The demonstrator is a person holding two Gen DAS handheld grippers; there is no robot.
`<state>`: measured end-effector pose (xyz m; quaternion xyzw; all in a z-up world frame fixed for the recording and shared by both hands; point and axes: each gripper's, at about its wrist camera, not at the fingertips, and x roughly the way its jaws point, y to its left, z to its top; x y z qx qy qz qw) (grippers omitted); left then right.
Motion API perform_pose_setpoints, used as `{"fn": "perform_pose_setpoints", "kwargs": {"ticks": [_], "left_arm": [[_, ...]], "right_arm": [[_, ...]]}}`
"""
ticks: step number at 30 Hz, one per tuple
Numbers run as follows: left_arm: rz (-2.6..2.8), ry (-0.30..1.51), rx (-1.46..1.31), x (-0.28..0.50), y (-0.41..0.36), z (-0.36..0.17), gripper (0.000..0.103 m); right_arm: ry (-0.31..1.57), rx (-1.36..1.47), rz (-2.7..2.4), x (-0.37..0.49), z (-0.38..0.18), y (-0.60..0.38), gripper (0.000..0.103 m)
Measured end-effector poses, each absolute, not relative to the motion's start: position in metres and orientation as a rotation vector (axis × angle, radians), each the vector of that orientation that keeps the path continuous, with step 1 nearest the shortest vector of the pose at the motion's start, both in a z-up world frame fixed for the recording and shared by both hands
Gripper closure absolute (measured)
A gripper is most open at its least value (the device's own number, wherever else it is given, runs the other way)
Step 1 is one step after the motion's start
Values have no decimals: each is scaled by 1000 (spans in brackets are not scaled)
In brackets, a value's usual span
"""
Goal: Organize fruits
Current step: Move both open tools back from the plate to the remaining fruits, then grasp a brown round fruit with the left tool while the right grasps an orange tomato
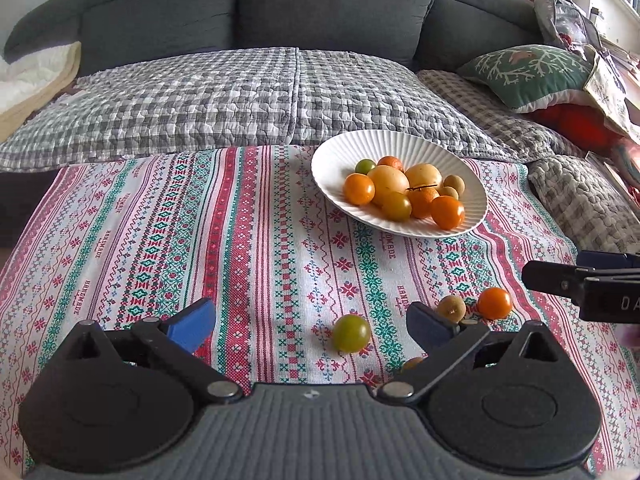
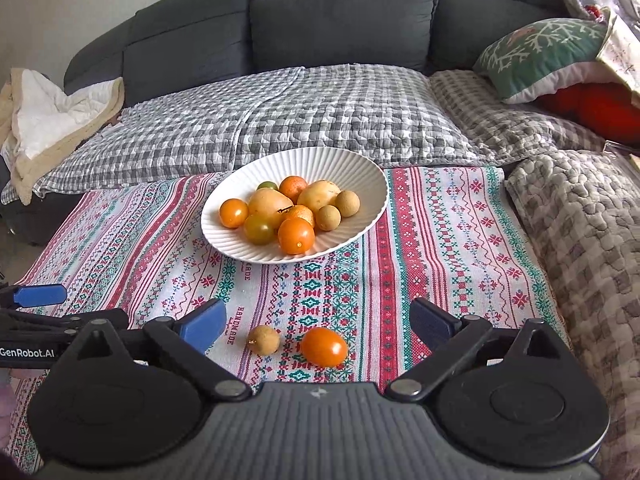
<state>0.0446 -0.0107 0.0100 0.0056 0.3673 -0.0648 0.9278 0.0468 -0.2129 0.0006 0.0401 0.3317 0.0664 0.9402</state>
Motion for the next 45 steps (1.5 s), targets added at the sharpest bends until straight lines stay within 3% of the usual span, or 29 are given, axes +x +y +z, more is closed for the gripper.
{"fn": "perform_pose_setpoints", "kwargs": {"ticks": [13,17,20,25,34,37,45], "left_arm": [[-224,785,57,38,-23,-20,9],[-306,790,94,40,-42,-28,11],[-346,799,119,41,-53,-35,17],[-378,845,115,44,-63,-46,35],[-358,841,105,45,-63,-49,55],[-360,847,84,47,-66,-47,67],[-362,846,123,45,-74,-47,84]], "right_arm": [[707,186,93,51,-15,-237,4],[707,87,129,57,-25,-226,4],[750,19,155,61,-41,-223,8],[779,-1,184,65,-57,-226,13],[764,-11,191,75,-60,-217,25],[770,-1,188,81,-60,-213,34],[789,-71,189,84,-59,-204,57]]}}
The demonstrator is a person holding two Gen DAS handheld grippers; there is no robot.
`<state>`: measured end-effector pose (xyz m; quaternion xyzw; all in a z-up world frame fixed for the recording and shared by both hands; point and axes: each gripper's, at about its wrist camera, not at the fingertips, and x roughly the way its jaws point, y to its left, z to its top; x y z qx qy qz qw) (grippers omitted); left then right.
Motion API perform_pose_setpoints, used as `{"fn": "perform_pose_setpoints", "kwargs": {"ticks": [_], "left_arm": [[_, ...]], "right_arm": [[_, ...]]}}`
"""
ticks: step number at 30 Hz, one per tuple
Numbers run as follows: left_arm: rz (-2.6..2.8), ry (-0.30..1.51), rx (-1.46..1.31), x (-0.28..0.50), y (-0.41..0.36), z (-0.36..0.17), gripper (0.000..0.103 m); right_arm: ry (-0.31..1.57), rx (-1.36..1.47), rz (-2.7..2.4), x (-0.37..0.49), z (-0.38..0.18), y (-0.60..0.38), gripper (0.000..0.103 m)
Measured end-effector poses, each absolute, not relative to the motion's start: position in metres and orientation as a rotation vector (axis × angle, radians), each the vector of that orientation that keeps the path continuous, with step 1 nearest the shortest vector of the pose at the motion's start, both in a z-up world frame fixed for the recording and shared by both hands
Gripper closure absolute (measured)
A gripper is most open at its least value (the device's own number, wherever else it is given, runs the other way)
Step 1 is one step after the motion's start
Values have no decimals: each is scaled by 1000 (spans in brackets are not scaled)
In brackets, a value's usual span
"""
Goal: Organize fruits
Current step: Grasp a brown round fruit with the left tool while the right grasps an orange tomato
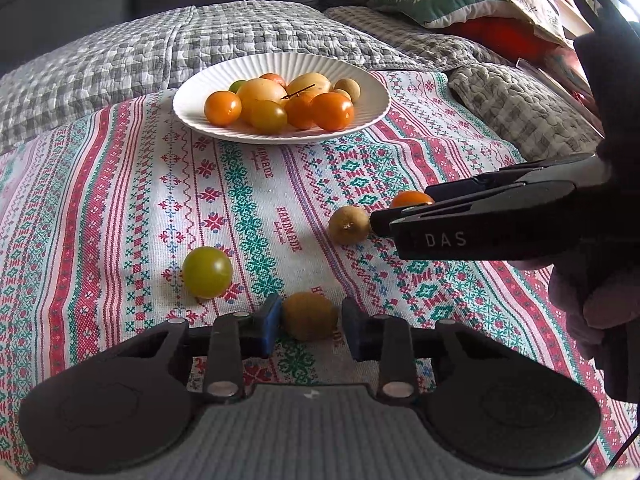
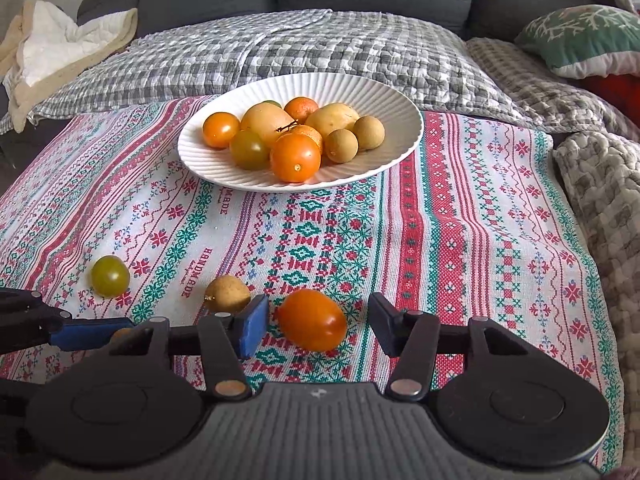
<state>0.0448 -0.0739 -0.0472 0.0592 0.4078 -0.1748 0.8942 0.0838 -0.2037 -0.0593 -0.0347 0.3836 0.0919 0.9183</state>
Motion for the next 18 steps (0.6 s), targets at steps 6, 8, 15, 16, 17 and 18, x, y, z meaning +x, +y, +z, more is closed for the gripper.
{"fn": "perform_pose_setpoints", "kwargs": {"ticks": [6,8,15,16,17,18], "left_arm": [[-351,855,125,46,-75,-47,86],[-350,859,128,45,-75,-46,86],[-346,869,115,47,-73,-46,86],[-344,870,113,47,-73,-45,86],[-342,871,112,48,-73,-45,86],[-340,872,110,48,-72,-45,86]], "right_arm": [[802,-30,177,85,-57,-210,71],[801,-29,175,85,-57,-209,71],[815,-6,163,85,-56,-210,72],[820,3,156,86,-56,-211,72],[824,12,151,87,-55,-211,72],[828,20,147,87,-55,-212,72]]}}
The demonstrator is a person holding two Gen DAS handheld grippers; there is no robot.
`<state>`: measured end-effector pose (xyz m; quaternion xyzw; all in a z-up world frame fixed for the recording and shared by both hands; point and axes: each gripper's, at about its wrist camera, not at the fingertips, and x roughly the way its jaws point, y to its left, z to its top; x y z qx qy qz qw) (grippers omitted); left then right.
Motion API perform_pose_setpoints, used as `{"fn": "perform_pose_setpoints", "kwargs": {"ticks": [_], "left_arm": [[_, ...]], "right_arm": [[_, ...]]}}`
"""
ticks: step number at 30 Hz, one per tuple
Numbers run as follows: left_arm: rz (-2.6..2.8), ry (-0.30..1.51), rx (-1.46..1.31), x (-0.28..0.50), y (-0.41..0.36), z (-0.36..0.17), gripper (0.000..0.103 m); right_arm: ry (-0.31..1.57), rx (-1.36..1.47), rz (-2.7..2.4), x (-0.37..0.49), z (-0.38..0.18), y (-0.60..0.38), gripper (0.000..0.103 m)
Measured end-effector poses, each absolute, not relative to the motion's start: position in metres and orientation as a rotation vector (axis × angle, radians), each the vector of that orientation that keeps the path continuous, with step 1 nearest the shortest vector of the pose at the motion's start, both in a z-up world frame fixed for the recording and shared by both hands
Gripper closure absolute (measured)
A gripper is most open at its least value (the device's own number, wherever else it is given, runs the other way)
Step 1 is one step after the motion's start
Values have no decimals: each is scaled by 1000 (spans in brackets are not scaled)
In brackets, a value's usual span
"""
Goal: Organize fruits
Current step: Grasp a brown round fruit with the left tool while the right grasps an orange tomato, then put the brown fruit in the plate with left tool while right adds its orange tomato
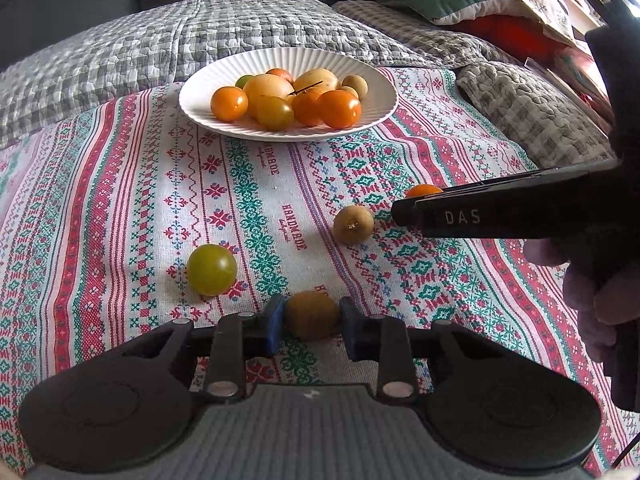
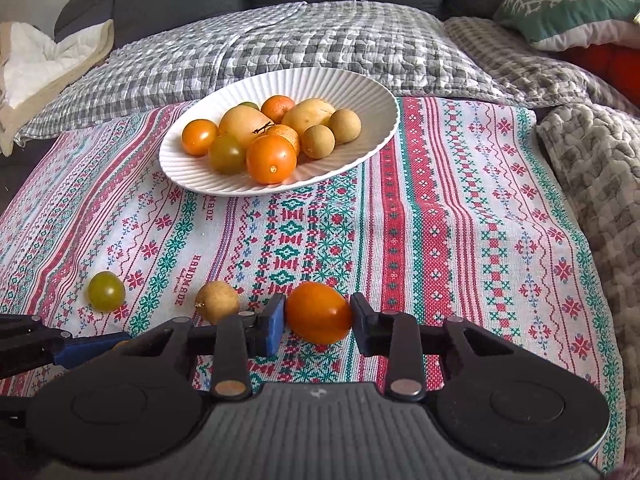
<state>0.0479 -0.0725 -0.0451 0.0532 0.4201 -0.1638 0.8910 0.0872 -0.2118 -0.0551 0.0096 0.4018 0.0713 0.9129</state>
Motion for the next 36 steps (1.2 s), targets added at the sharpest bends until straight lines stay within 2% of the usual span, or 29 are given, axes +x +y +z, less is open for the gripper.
{"fn": "perform_pose_setpoints", "kwargs": {"ticks": [12,26,36], "left_arm": [[-298,826,57,56,-67,-28,86],[-235,684,107,70,-72,0,86],[-199,629,11,90,-68,11,86]], "right_arm": [[876,163,88,88,-46,-221,72],[779,242,94,89,-12,-224,72],[708,284,74,91,10,-224,72]]}}
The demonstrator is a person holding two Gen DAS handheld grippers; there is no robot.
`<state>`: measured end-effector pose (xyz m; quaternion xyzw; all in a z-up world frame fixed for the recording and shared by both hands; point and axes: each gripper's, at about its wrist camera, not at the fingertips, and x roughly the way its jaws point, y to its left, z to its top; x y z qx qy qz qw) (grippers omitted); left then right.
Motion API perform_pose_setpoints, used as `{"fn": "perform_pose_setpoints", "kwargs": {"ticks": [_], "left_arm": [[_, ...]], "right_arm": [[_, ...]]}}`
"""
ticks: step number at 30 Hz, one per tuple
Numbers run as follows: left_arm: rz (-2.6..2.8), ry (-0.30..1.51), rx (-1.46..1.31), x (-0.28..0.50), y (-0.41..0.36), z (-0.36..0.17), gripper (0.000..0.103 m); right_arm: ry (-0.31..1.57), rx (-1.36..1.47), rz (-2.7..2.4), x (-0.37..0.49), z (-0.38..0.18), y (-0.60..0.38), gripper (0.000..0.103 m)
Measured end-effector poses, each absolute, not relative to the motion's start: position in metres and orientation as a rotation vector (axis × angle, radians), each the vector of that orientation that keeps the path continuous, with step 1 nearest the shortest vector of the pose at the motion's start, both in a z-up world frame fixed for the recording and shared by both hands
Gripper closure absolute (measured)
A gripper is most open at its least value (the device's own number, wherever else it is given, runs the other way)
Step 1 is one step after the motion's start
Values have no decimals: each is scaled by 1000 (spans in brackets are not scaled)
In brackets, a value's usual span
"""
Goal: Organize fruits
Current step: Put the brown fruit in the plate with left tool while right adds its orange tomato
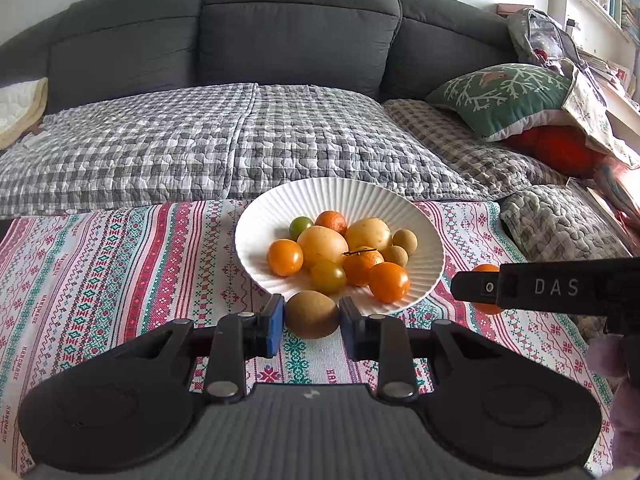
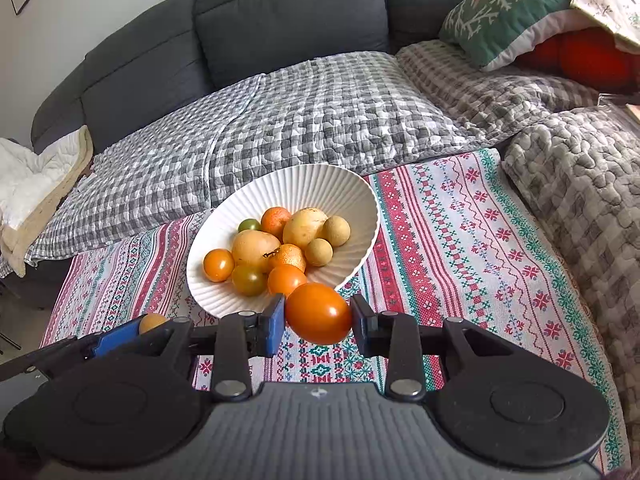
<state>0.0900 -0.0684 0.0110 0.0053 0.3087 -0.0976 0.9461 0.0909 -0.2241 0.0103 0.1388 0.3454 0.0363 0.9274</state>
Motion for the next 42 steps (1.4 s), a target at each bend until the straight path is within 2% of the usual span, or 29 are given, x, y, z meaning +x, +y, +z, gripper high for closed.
{"fn": "perform_pose_setpoints", "kwargs": {"ticks": [6,15,24,35,40,42], "left_arm": [[-246,562,92,104,-81,8,86],[-296,592,52,145,-74,3,86],[-303,552,175,184,-86,6,86],[-297,623,106,235,-75,-20,85],[-323,636,40,239,-67,-20,78],[-328,633,58,237,-68,-21,72]], "right_arm": [[693,366,95,101,9,-229,72],[676,574,122,130,-6,-244,72],[629,498,82,161,-8,-233,72],[618,387,36,188,-29,-230,72],[601,403,34,188,-31,-231,66],[600,407,41,189,-30,-229,58]]}}
